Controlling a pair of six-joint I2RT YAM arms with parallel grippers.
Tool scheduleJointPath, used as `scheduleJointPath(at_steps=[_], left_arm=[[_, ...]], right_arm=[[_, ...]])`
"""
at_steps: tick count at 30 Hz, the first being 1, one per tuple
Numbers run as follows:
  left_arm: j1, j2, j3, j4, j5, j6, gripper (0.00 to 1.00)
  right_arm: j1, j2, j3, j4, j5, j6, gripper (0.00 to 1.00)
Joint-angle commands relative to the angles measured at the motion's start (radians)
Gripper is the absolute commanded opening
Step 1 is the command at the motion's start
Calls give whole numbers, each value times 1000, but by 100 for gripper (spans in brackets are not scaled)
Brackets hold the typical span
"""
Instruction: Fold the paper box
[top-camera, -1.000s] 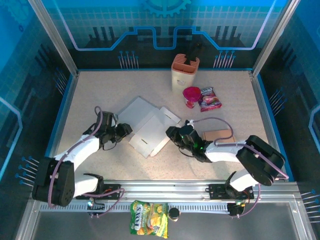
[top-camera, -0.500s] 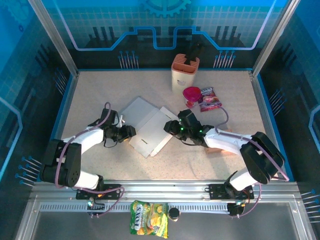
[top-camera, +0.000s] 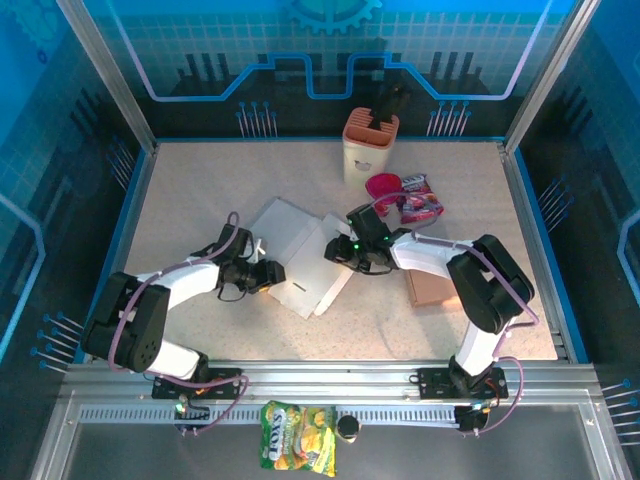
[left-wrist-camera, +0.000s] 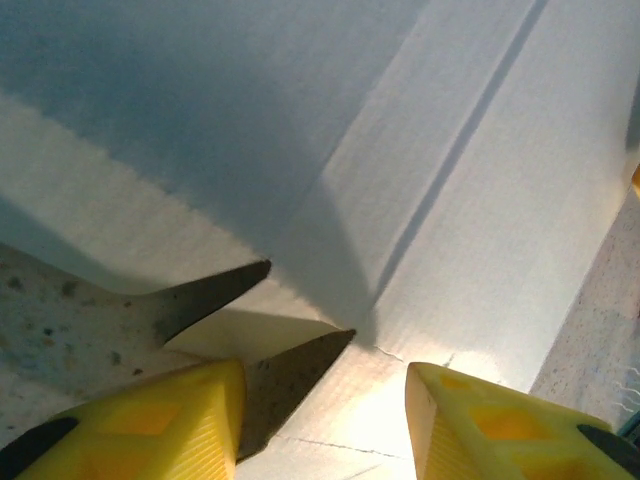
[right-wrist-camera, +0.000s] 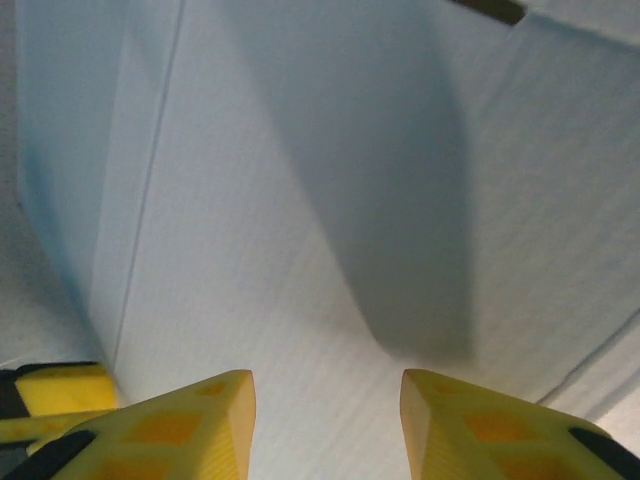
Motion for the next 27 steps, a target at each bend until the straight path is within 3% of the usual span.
scheduleJointPath(at_steps=[1,15,23,27], left_arm=[[-32,-13,-31,47,20,-58,46],[-80,-44,-50,132,89,-142,40],[-81,-60,-54,168,112,-175,22],[-81,-69,-57,171,105,-192,5]], right_arm=[[-17,26,24,-88,-10,-63,43],[-25,50,12,-53,-34,-69,43],[-24,20,-1,-32,-47,-69,42],[-24,-24,-11,-34,-43,-70,43]])
